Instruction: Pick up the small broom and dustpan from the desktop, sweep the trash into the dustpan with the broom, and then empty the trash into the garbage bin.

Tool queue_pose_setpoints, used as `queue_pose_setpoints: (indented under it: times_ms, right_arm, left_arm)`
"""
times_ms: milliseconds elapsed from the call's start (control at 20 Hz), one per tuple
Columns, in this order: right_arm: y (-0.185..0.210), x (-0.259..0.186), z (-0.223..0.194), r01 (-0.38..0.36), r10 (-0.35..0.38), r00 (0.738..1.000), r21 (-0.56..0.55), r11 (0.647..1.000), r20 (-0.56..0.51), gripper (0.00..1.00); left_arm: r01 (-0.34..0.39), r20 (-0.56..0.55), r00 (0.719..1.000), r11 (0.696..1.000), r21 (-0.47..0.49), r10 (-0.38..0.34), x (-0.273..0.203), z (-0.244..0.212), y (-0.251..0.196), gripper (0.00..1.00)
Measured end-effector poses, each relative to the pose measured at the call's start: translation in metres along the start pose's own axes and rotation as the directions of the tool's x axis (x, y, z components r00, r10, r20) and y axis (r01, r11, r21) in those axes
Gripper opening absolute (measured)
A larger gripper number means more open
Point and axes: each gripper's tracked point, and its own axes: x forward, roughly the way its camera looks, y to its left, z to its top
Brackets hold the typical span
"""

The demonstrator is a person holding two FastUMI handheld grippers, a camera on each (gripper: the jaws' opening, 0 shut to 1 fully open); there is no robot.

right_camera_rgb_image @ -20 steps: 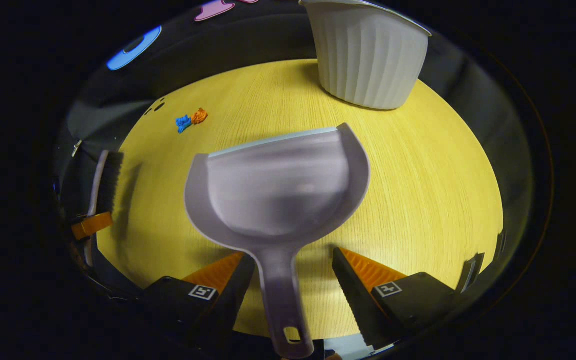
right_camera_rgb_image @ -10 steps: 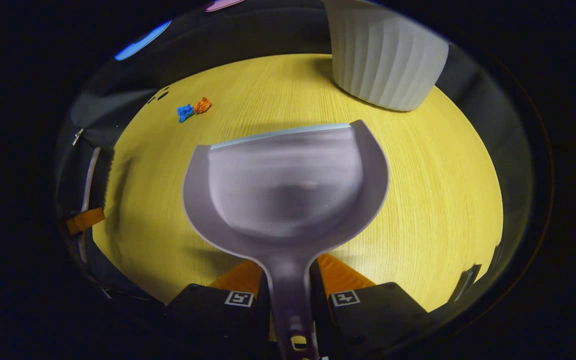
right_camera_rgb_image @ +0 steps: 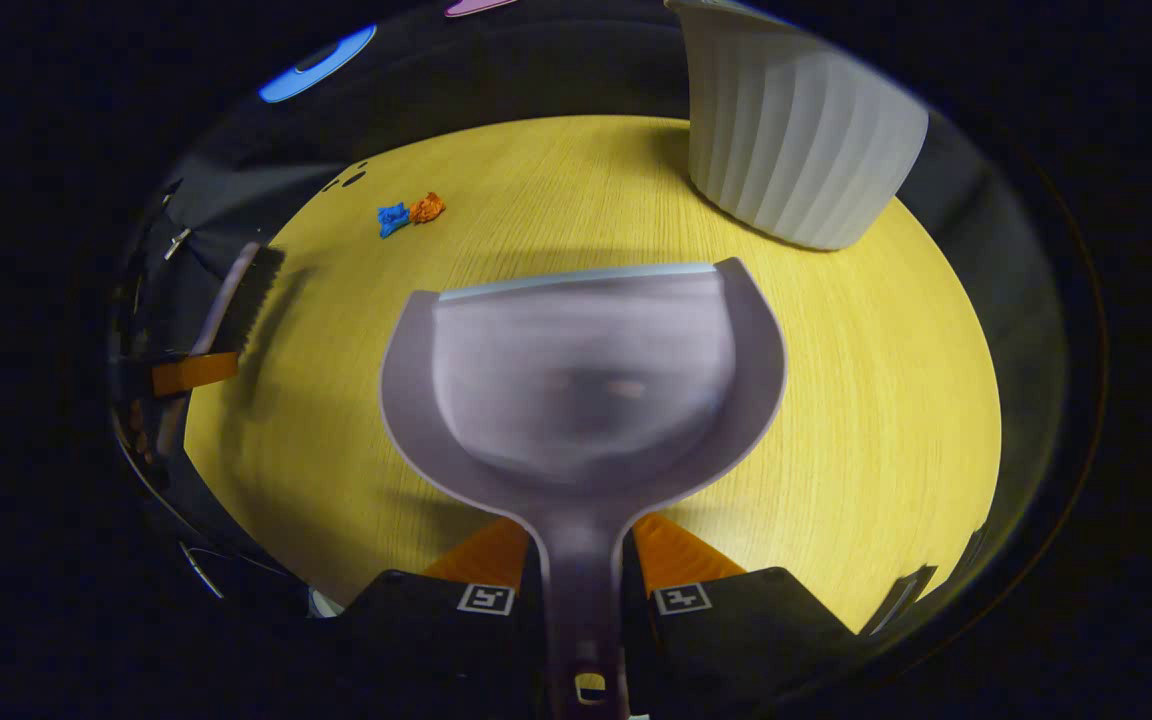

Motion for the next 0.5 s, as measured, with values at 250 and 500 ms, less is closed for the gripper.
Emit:
queue_pose_setpoints:
  times_ms: [250,500]
  right_arm:
    - [-0.012,-0.008,0.0,-0.035,0.034,0.999,-0.129,0.991,-0.008,0.35]
    - [-0.01,-0.006,-0.004,-0.076,0.07,0.997,-0.2,0.977,-0.035,0.35]
  left_arm:
    - [0.009,-0.022,1.0,0.98,0.201,-0.004,0.043,0.051,-0.004,0.25]
    - [0.002,-0.001,1.0,0.957,0.291,-0.002,0.077,0.11,-0.013,0.25]
